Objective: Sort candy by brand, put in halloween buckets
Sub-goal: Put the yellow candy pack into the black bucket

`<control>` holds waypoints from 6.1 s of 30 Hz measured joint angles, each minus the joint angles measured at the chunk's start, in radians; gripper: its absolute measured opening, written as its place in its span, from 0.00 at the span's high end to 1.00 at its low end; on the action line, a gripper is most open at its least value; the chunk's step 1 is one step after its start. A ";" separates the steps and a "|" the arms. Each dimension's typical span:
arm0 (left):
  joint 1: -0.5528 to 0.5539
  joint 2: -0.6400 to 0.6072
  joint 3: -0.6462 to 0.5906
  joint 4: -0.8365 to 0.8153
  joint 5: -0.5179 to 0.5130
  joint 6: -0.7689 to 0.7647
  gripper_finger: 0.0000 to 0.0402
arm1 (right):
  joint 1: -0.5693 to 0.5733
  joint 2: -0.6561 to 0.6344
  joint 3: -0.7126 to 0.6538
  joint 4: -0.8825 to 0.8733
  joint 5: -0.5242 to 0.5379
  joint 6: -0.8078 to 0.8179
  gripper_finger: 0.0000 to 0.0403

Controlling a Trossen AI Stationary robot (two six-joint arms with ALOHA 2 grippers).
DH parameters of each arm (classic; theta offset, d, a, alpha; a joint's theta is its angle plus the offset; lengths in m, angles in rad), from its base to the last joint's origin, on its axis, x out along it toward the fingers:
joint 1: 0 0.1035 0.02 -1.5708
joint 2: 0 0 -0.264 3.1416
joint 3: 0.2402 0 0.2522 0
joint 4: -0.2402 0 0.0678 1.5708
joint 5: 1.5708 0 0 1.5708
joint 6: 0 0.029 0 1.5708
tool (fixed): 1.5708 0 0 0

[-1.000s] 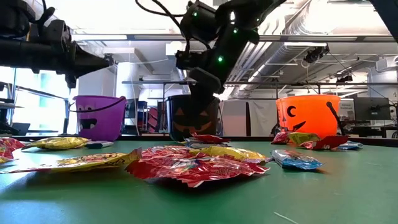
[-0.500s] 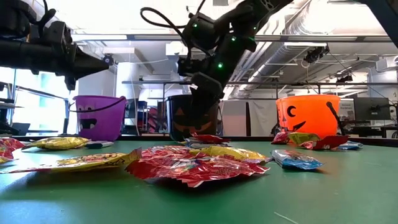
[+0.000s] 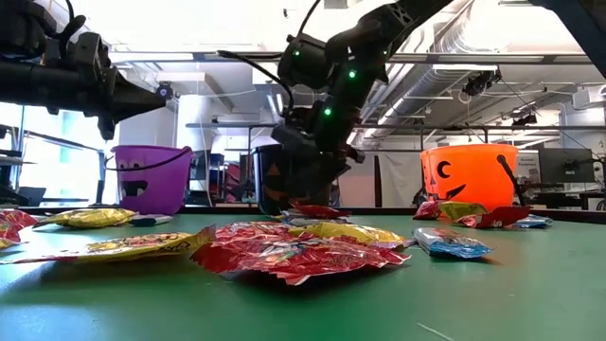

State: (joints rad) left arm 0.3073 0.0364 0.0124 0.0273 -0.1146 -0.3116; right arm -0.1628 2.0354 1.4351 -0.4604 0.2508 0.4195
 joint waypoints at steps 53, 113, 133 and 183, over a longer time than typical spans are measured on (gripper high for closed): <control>0.000 0.000 0.000 0.001 -0.010 -0.009 1.00 | -0.046 0.058 0.555 -0.400 -0.357 -0.115 1.00; 0.000 0.051 0.000 0.006 -0.038 -0.027 1.00 | -0.284 0.319 0.802 -0.459 -0.086 0.009 1.00; 0.000 0.050 0.000 0.006 -0.040 -0.027 1.00 | -0.294 0.293 0.802 -0.459 -0.082 -0.101 0.69; 0.000 0.057 0.000 0.007 -0.045 -0.053 1.00 | 0.136 -0.484 -0.216 0.017 -0.016 0.177 1.00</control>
State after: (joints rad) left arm 0.3072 0.0937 0.0120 0.0339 -0.1595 -0.3645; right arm -0.0268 1.5513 1.2196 -0.4435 0.2353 0.5968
